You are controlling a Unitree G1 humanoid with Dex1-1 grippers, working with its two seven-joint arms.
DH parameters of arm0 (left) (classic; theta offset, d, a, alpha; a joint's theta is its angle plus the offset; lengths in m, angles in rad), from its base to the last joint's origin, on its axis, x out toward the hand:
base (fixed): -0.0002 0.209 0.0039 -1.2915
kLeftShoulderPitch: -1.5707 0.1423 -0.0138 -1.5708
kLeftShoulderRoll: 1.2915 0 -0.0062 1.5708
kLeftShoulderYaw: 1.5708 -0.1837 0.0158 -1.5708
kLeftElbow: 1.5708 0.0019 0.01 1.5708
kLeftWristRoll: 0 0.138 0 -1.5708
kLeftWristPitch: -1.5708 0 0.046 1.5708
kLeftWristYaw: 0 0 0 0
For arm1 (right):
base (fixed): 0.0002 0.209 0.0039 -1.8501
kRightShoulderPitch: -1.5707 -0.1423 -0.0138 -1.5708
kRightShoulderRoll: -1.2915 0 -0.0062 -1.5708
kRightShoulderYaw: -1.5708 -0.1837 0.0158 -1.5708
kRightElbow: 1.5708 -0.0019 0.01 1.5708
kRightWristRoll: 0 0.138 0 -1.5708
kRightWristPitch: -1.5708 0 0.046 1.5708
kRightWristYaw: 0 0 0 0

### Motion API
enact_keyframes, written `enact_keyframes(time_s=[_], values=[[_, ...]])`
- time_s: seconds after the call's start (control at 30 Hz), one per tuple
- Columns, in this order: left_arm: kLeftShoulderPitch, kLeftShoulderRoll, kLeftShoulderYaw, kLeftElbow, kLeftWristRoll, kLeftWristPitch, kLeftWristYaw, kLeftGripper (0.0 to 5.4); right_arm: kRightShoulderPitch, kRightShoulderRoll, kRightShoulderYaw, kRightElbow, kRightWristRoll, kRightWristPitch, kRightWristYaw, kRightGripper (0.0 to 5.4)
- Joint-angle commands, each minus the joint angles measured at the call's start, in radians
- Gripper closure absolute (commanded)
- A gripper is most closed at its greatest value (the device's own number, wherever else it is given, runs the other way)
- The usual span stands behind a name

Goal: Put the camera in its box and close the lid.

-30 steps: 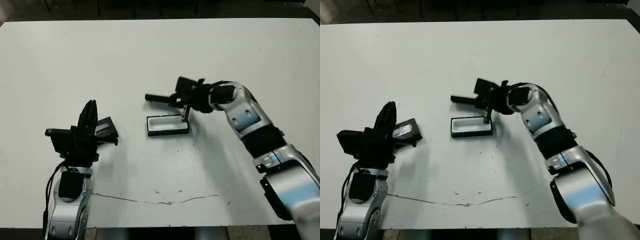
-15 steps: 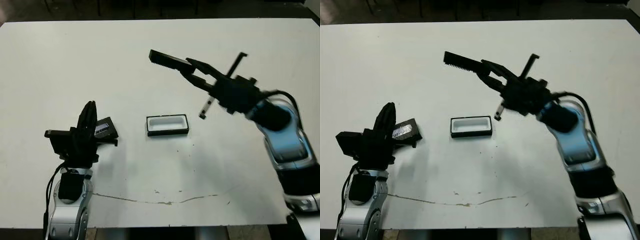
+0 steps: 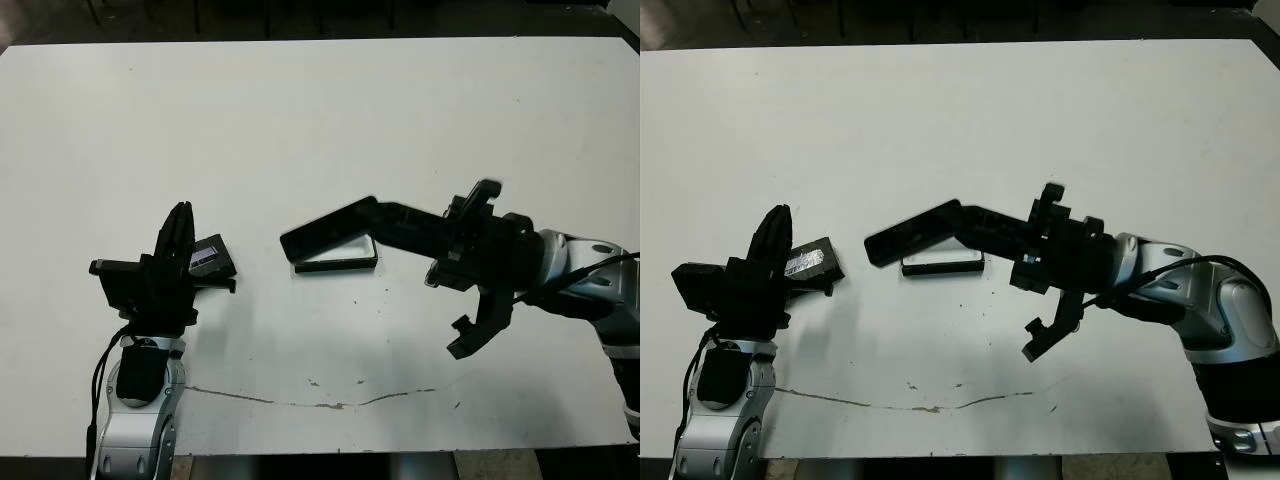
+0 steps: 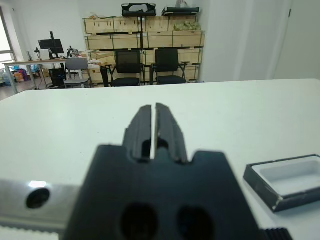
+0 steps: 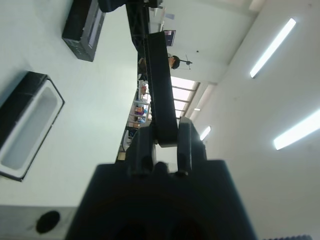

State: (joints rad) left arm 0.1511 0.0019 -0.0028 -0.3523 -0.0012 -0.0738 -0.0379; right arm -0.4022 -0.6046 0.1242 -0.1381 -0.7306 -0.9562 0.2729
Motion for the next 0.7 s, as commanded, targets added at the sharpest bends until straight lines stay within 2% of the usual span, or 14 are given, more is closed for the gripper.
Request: enact_keyframes(time_s=[0.03, 0.17, 0.27, 0.37, 0.5, 0.7], values=[[0.014, 0.013, 0.001, 0.005, 0.005, 0.011, -0.003, 5.4, -0.012, -0.027, 0.047, 0.033, 0.107, 0.075, 0.079, 5.39], [0.015, 0.014, 0.002, 0.006, 0.008, 0.005, -0.003, 5.4, -0.033, -0.047, 0.074, 0.008, 0.186, 0.177, 0.181, 5.39], [0.015, 0.014, 0.004, 0.007, 0.0, 0.006, -0.007, 5.4, -0.03, -0.045, 0.076, -0.045, 0.189, 0.275, 0.239, 5.39], [0.016, 0.012, 0.003, 0.005, 0.002, 0.012, -0.005, 5.4, -0.014, -0.036, 0.072, -0.115, 0.179, 0.401, 0.296, 5.39], [0.016, 0.011, 0.004, 0.007, 0.001, 0.01, -0.005, 5.4, -0.005, -0.034, 0.075, -0.218, 0.206, 0.623, 0.424, 5.39], [0.019, 0.012, 0.004, 0.005, -0.001, 0.007, -0.007, 5.4, -0.011, -0.054, 0.078, -0.298, 0.176, 0.707, 0.471, 5.39]])
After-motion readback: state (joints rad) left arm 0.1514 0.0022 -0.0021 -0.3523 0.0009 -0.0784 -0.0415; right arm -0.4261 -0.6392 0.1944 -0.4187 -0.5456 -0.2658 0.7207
